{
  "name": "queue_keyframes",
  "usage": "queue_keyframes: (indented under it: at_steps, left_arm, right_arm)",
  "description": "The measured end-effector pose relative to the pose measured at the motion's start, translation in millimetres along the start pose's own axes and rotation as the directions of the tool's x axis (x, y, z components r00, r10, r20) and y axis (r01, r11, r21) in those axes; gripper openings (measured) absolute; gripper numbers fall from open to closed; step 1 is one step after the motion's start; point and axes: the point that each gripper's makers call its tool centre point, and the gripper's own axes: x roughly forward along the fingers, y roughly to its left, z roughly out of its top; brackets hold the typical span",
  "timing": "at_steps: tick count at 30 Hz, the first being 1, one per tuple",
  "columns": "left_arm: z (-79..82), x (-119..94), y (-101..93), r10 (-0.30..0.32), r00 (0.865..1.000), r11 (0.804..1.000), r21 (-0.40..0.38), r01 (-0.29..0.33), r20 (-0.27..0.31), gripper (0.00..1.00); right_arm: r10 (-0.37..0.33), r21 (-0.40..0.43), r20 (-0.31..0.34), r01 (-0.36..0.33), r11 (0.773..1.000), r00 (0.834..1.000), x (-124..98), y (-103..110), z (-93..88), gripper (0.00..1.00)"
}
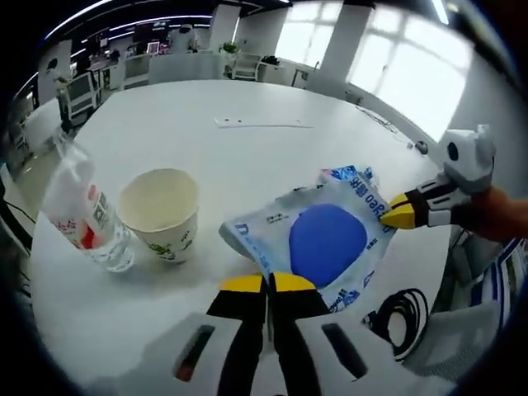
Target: Arrange the tabletop items into an orderly group along one side of the table until the central work area is clear of visible clutter.
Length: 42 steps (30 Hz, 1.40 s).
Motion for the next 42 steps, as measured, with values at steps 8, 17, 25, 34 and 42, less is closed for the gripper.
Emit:
queue_keyframes:
  at_steps: [8, 17, 25, 34, 42]
  left_arm:
    - [-1.2, 17, 12.9, 0.03, 0.999, 1.0, -0.007, -0.031, -0.029, 0.0]
    - [-7.2, 33, 16.9, 0.025, 0.998, 1.0, -0.014, -0.026, -0.062, 0.0]
    - [-11.2, 38, 20.1, -0.009, 0.999, 0.996, -0.092, 0.004, -0.054, 0.02]
    - [-19.7, 27, 23.9, -0.047, 0.998, 0.992, -0.123, 0.041, -0.05, 0.13]
    - [-29.4, 13, 24.7, -0.065, 0.997, 0.986, -0.158, 0.06, -0.031, 0.14]
  right_arm:
    - [0.017, 0.006, -0.015, -0.017, 1.0, 1.0, 21, -10, -1.4, 0.0]
    - [0.004, 0.038, -0.035, -0.002, 0.999, 0.999, 33, -19, -11.1, 0.0]
    - [-0.015, 0.062, -0.041, 0.017, 0.998, 0.999, 33, -23, -21.0, 0.03]
    - [-0.016, 0.068, -0.064, 0.02, 0.997, 0.998, 29, -24, -29.2, 0.1]
    - [-0.02, 0.138, -0.027, 0.024, 0.99, 0.999, 17, -23, -33.0, 0.11]
